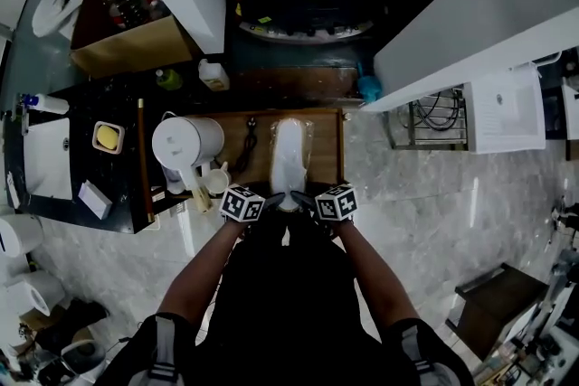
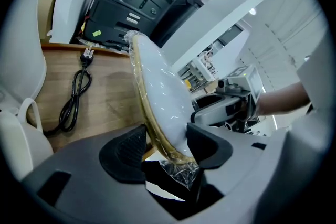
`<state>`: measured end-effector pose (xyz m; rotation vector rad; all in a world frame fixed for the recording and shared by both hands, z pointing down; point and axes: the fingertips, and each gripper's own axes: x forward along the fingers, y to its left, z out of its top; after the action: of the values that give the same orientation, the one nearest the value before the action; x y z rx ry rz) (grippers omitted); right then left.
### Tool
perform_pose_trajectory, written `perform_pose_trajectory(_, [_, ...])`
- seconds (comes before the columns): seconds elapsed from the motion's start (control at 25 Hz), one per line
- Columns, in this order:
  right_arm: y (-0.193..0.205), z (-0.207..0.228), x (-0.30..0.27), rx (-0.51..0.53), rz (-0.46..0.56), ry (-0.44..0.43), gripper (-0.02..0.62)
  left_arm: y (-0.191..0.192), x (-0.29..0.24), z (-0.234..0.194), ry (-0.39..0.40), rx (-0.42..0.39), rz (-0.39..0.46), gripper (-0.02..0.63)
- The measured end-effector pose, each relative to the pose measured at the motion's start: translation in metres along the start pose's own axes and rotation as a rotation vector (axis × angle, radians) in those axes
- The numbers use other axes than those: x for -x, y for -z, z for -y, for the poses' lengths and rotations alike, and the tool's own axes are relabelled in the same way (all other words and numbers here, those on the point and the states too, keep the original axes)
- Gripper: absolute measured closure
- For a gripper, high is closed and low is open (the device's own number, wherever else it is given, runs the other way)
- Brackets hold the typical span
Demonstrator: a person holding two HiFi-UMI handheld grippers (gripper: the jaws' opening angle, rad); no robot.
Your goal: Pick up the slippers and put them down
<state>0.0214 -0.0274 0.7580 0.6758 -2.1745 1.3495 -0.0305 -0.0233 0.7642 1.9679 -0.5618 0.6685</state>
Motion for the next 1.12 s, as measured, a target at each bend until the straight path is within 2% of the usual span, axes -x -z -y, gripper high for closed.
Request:
perform_pose_trajectory(0.4, [0.004,0.025,-0.022,-0.044,-0.047,0.044,0.383,0.005,-0.021,-0.027,-0.035,0.060,-0.067,0.362])
perform_pose_trajectory(0.56, [0.002,0.031,-0.025,-0.042,-0.069,0.053,0.383,0.008,-0.031,-0.032,-0.011,0.093,-0.101,0.360])
perform_pose_trajectory(0.8, [-0.006,0.037,-0.031,-0.054,-0.087,0.061,0.382,0.005,-0.037,-0.042,-0.015,0.117,-0.122,0.360])
perform_pose_trajectory(1.12, [0.006,0.052,-0.045,-0.033,-0.188,0.119,0.380,0.011,-0.042,-0.061,-0.090,0.159,-0.175,0.353])
